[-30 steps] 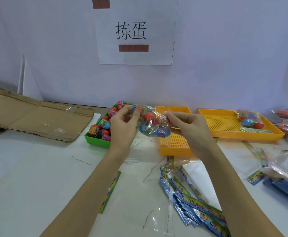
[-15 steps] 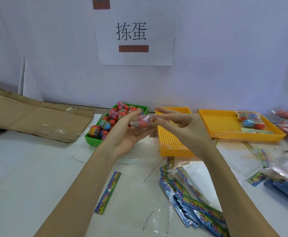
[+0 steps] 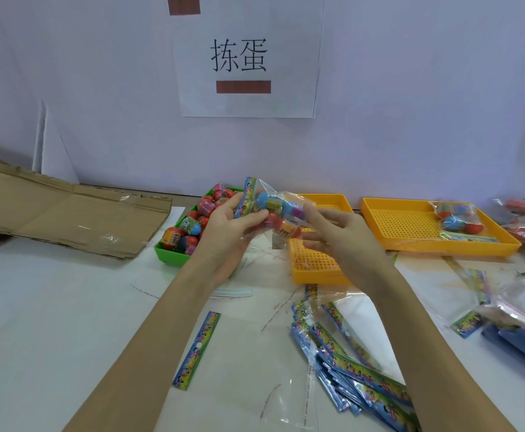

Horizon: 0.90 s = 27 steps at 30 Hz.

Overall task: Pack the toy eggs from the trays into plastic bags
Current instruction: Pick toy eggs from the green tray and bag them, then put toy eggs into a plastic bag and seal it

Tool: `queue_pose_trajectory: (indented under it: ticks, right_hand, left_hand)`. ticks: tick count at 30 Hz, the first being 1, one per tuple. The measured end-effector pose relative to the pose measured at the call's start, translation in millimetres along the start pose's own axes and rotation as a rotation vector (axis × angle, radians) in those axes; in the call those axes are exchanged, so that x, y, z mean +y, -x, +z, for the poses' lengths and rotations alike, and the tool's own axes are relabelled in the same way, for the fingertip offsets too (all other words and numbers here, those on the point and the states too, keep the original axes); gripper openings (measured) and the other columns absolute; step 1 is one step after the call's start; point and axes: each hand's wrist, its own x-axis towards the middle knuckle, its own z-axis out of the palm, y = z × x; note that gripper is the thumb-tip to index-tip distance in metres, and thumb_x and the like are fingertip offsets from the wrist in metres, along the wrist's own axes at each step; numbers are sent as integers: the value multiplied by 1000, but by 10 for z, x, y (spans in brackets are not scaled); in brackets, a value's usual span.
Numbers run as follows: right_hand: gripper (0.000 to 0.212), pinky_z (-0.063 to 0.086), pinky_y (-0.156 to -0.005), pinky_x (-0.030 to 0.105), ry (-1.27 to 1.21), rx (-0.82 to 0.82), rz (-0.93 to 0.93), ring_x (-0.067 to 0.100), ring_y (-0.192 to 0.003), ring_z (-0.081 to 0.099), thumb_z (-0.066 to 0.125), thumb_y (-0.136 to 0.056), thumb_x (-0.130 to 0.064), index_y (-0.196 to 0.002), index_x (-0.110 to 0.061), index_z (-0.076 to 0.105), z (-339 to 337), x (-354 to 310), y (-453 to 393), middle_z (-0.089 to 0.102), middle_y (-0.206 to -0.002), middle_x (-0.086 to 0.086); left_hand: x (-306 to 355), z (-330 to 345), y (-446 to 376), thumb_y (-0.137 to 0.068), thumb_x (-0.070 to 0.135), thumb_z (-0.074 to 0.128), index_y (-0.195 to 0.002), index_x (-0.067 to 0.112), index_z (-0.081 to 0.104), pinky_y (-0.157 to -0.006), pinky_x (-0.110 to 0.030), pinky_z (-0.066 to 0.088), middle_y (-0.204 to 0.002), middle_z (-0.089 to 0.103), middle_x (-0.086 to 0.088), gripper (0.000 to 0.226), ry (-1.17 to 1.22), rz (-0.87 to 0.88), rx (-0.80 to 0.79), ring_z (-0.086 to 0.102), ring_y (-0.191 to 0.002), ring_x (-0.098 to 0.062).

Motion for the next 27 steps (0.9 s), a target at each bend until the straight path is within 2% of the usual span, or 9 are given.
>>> queue_pose_trajectory:
  ticks: [3, 5, 9, 11, 15, 19, 21, 24, 27]
  right_hand:
    - [19, 60, -69, 21, -77, -13, -20, 12, -89, 77, 68, -97, -41, -103, -26, 78, 60, -13, 27, 80, -96, -5]
    - [23, 59, -67, 20, -53, 21, -34, 11, -88, 76, 68, -97, -39, -102, -19, 80, 94, -22, 24, 80, -94, -4]
    - [22, 55, -64, 16, -24, 100, -29, 9, -85, 75, 69, -97, -35, -98, -16, 81, 97, -17, 28, 79, -89, -4]
    - [21, 55, -64, 16, 0, 116, -41, 9, -85, 75, 69, -97, -36, -99, -19, 80, 117, -29, 34, 79, -90, -5]
    - [24, 62, -69, 25, -85, -112, 41, 16, -89, 78, 69, -87, -51, -95, -31, 78, 113, -57, 48, 79, -96, -8]
    - [42, 63, -74, 29, -66, -344, 141, 28, -93, 78, 74, -86, -46, -116, -17, 72, 48, -62, 57, 79, -104, 8]
    - [41, 61, -69, 25, -71, -301, 153, 26, -90, 78, 74, -86, -43, -114, -13, 74, -30, -67, 53, 79, -103, 10]
    - [32, 59, -64, 22, -151, -90, 142, 21, -83, 77, 73, -92, -36, -107, -8, 75, -175, -64, 21, 79, -100, 11]
    - [36, 61, -80, 23, -614, 272, -35, 20, -99, 75, 64, -101, -28, -123, 0, 64, -343, -114, -53, 74, -113, 15]
  left_hand:
    - [-17, 41, -6, -101, 13, 64, -114, 11, 72, -72, -19, 58, -101, 79, -4, 15, -17, 18, 36, 75, -88, -11]
    - [-45, 49, -16, -102, 26, 64, -111, 10, 75, -72, -24, 61, -102, 80, -8, 22, -55, 59, 162, 76, -88, -16]
    - [-127, 19, -37, -104, 30, 61, -107, 13, 80, -86, -39, 64, -101, 81, -5, 26, -211, 156, 340, 77, -101, -22]
    - [-153, 36, -31, -103, 35, 60, -109, 14, 80, -85, -45, 64, -98, 80, -5, 29, -334, 239, 389, 76, -99, -25]
    - [-139, 31, -3, -99, 44, 56, -107, 22, 74, -66, -21, 59, -86, 73, 14, 31, -559, 419, 410, 72, -88, -10]
    - [-128, -26, -24, -105, 34, 58, -100, 25, 75, -61, -26, 57, -77, 72, 13, 19, -579, 437, 393, 69, -73, -11]
    - [-100, -70, -33, -107, 33, 56, -94, 22, 74, -52, -20, 46, -61, 62, 14, 25, -577, 433, 475, 56, -55, -6]
    - [-60, -196, -53, -109, 37, 51, -98, 15, 71, -55, -33, 44, -61, 57, 8, 33, -545, 393, 572, 51, -51, -13]
    - [-76, -162, -44, -109, 39, 50, -98, 15, 68, -48, -28, 42, -57, 56, 7, 32, -542, 355, 502, 49, -46, -11]
